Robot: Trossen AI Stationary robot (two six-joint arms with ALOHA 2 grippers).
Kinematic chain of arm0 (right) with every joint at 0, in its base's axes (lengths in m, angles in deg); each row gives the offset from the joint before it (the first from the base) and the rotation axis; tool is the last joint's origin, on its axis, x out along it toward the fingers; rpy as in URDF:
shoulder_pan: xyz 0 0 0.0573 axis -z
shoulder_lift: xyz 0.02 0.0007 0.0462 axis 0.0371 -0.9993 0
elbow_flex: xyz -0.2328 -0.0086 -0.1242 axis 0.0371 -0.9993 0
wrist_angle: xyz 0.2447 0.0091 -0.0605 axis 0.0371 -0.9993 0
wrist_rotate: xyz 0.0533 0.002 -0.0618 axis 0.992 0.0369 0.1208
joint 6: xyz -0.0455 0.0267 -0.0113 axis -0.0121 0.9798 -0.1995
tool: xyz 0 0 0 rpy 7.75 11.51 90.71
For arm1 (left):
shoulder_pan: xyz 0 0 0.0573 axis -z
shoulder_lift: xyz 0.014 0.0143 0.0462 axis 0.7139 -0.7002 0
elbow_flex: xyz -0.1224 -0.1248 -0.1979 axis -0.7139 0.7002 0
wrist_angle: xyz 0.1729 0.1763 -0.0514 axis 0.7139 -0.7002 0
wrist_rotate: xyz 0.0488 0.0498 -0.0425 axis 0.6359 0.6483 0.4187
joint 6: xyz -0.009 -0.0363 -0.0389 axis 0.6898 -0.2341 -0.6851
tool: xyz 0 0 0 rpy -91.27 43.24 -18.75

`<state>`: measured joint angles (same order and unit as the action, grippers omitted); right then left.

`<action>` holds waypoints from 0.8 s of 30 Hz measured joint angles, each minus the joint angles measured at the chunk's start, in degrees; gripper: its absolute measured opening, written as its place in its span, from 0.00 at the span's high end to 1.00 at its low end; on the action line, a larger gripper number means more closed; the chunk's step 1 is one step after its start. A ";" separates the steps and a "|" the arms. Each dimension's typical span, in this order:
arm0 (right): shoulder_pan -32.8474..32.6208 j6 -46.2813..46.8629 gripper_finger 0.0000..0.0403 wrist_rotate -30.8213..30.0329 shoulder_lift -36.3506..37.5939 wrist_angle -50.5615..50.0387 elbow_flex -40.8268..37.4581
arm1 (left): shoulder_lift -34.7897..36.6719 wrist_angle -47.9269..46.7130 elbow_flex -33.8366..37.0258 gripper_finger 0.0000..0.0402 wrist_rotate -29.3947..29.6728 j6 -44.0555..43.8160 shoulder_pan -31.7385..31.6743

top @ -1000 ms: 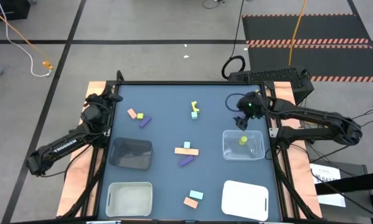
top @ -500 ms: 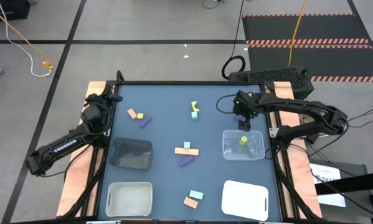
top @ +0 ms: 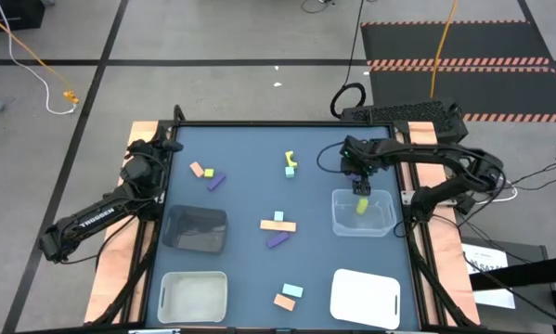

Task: Sort & place blocks by color
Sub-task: Put the top right violet block into the white bin

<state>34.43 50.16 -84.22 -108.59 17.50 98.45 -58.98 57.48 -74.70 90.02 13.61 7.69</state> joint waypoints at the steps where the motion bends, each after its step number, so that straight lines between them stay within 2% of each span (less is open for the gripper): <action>1: 0.23 -0.07 0.20 0.01 -0.53 0.05 0.02 | 0.00 0.00 0.02 0.98 0.02 0.00 0.02; 12: 0.63 2.13 0.20 -0.11 -2.15 -0.68 -0.02 | 0.00 0.00 0.02 0.98 0.01 0.00 0.01; 24: 0.62 3.32 0.20 -0.12 4.80 -3.69 -0.02 | 0.00 -0.01 0.02 0.98 0.01 0.00 0.01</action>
<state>35.05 53.48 -84.34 -103.79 13.81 98.42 -58.98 57.47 -74.68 90.03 13.61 7.70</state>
